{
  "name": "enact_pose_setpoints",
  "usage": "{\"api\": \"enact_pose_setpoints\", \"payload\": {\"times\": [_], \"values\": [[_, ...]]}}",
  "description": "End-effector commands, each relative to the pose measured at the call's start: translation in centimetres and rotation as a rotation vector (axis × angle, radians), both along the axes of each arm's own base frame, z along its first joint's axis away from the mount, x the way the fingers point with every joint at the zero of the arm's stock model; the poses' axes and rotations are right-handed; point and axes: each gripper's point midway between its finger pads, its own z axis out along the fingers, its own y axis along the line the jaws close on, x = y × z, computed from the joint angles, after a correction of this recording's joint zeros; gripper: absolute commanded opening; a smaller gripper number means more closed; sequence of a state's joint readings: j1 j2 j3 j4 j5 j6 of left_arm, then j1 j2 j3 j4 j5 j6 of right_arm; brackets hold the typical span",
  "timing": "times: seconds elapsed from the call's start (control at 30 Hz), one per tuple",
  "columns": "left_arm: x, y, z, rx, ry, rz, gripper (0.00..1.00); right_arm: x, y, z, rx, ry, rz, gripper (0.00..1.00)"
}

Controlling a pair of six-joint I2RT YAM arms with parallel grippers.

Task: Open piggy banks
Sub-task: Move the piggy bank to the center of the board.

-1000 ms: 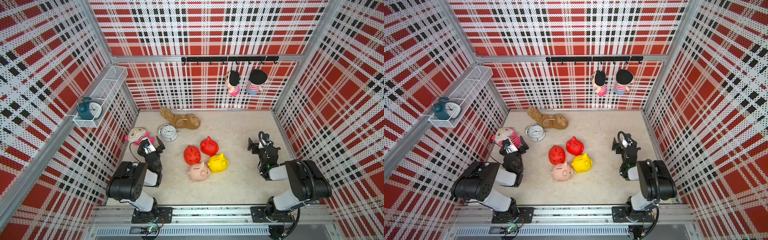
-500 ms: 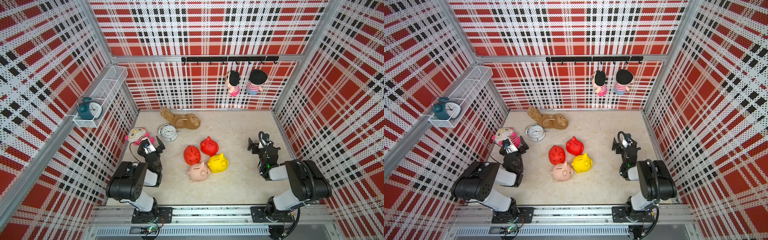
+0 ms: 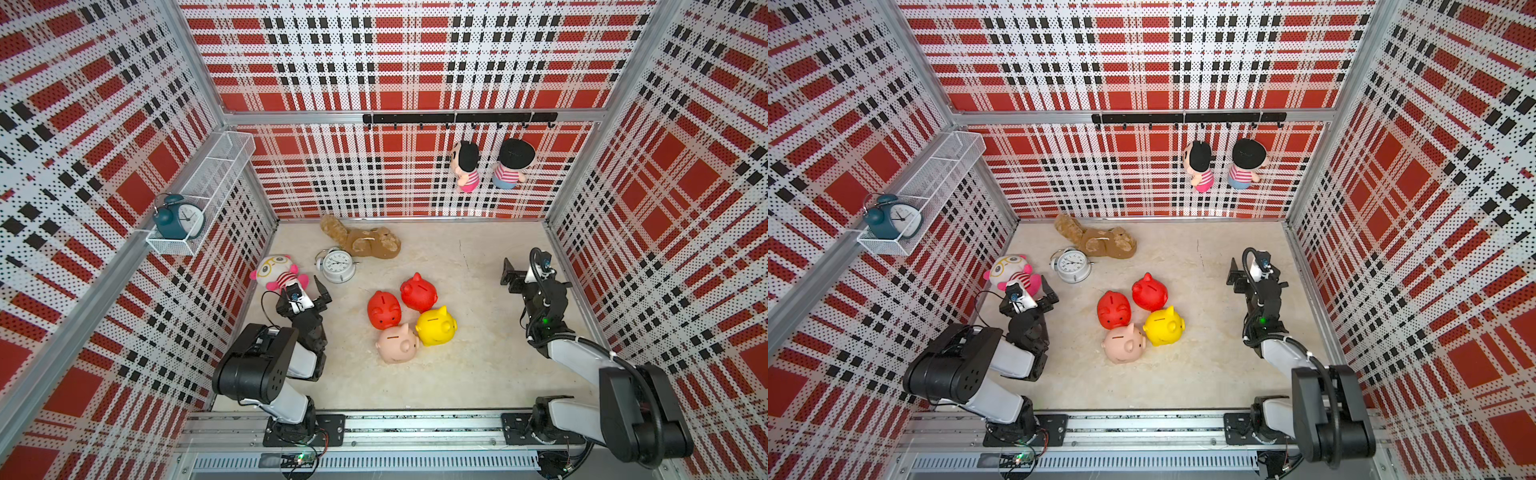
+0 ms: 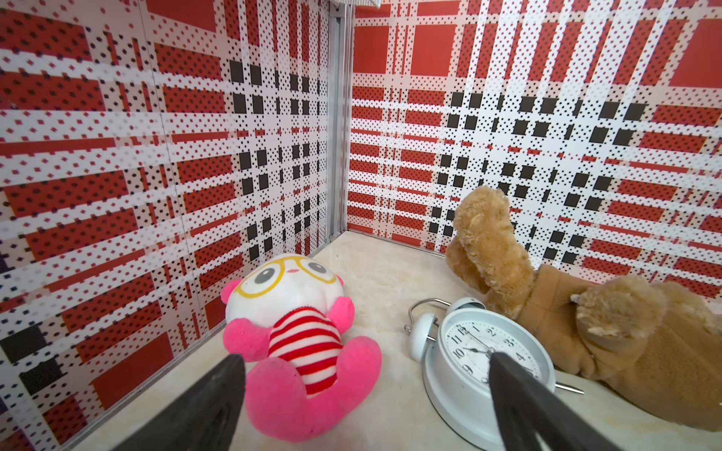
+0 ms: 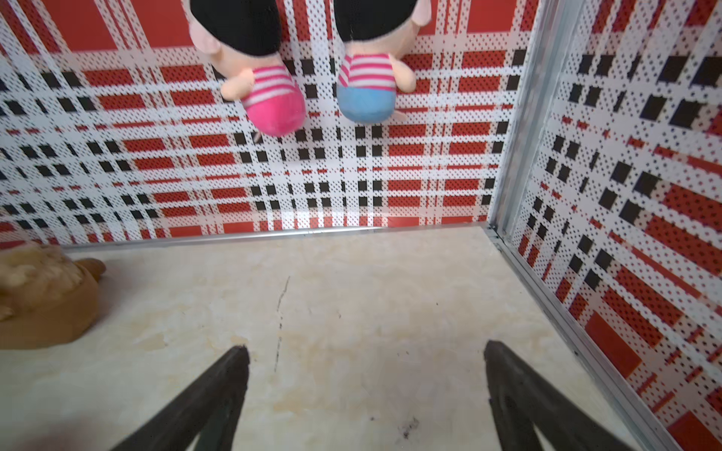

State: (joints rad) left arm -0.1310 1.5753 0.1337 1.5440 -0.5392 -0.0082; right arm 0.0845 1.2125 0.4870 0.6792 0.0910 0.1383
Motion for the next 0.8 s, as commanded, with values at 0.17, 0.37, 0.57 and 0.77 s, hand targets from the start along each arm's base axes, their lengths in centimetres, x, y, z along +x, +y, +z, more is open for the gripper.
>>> {"api": "enact_pose_setpoints", "payload": {"times": [0.17,0.37,0.57,0.77], "values": [[0.4,-1.4,3.2,0.061,0.015,0.011,0.98,-1.1,8.6,-0.6,0.010,0.274,0.205,0.91],[1.0,-5.4,4.7,-0.100,0.050,-0.031,0.98,-4.4,16.5,-3.3,0.044,0.500,0.431,0.73],[1.2,-12.9,3.6,-0.324,0.153,-0.344,0.98,-11.1,21.1,-9.4,0.016,0.809,0.537,0.66],[-0.3,-19.1,2.9,-0.392,0.254,-0.575,0.98,-16.7,21.7,-12.7,0.061,1.037,0.504,0.67]]}}
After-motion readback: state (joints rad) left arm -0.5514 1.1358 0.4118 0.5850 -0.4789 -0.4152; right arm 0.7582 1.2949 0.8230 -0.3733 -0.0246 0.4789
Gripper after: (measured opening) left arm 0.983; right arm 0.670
